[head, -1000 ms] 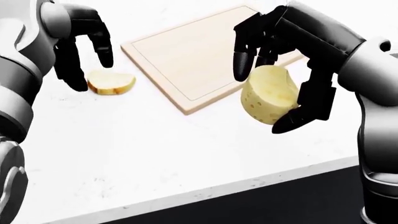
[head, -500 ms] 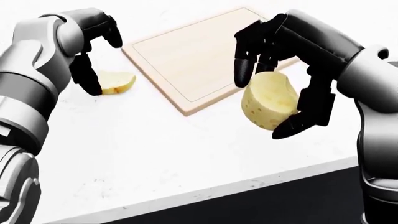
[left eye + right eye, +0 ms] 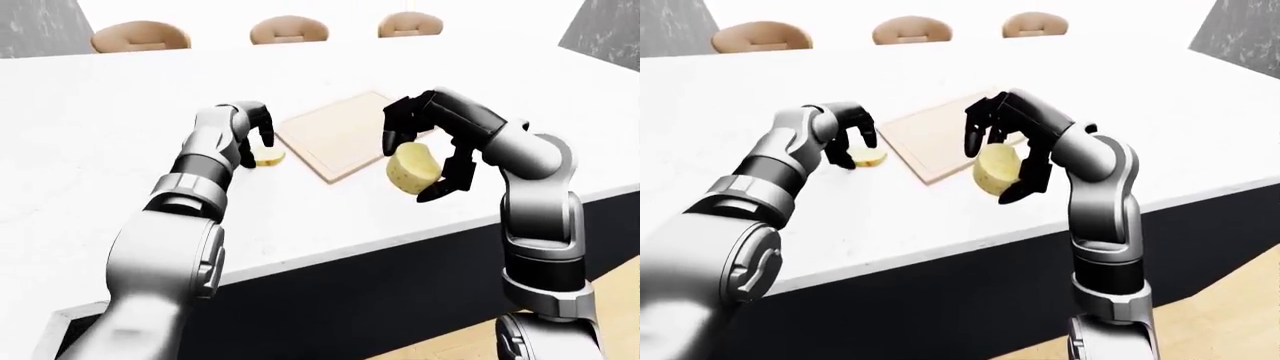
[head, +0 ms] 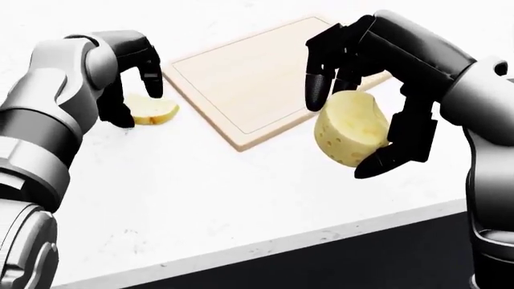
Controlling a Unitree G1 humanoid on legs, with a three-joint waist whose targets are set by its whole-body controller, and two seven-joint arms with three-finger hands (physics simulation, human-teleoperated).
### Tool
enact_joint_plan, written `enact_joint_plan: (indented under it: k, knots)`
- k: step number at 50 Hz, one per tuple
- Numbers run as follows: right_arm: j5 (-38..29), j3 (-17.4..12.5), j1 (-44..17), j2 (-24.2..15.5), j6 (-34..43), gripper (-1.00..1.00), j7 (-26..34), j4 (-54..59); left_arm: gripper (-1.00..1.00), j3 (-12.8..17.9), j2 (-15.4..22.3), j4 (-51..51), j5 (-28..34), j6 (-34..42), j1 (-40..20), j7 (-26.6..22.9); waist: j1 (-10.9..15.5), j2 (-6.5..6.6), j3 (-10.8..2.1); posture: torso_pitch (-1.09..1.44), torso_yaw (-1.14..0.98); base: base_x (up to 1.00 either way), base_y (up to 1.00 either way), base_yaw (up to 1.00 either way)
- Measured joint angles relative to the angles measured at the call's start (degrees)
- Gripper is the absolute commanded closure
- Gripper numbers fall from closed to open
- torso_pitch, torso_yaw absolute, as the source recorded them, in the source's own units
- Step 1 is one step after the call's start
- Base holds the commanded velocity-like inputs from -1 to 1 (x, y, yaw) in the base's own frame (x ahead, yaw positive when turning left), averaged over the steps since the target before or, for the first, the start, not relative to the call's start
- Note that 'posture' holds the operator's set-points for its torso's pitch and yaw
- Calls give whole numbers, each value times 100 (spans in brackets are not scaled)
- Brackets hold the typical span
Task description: Place the bread and cheese on the cutting board.
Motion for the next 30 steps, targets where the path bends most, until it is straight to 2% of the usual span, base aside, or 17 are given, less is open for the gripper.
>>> enact_joint_plan:
  k: [7, 10, 16, 20, 24, 30]
  knots:
    - [45, 4, -75, -18, 105, 100, 78, -102, 7, -168, -21, -66, 311, -138, 101, 242, -27, 7, -21, 0, 0, 0, 0, 0]
    - [75, -22, -75, -23, 127, 100, 80, -151, 10, -151, -17, -73, 474, -162, 123, 291, -39, 8, -26, 0, 0, 0, 0, 0]
    - [101, -19, -51, -23, 150, 100, 54, -157, 36, -22, 23, 19, 592, -195, 50, 403, -48, 5, 3, 0, 0, 0, 0, 0]
    - [102, 3, -63, -9, 139, 100, 28, -106, 36, 58, 100, 121, 558, -225, -74, 416, -50, -11, 45, 0, 0, 0, 0, 0]
    - [91, 22, -52, 16, 132, 100, 4, -88, 25, 121, 233, 216, 531, -166, -187, 455, -33, -24, 79, 0, 0, 0, 0, 0]
    - [76, 60, -95, 30, 146, 100, 24, -73, 24, 134, 342, 212, 485, -139, -305, 471, 2, -49, 88, 0, 0, 0, 0, 0]
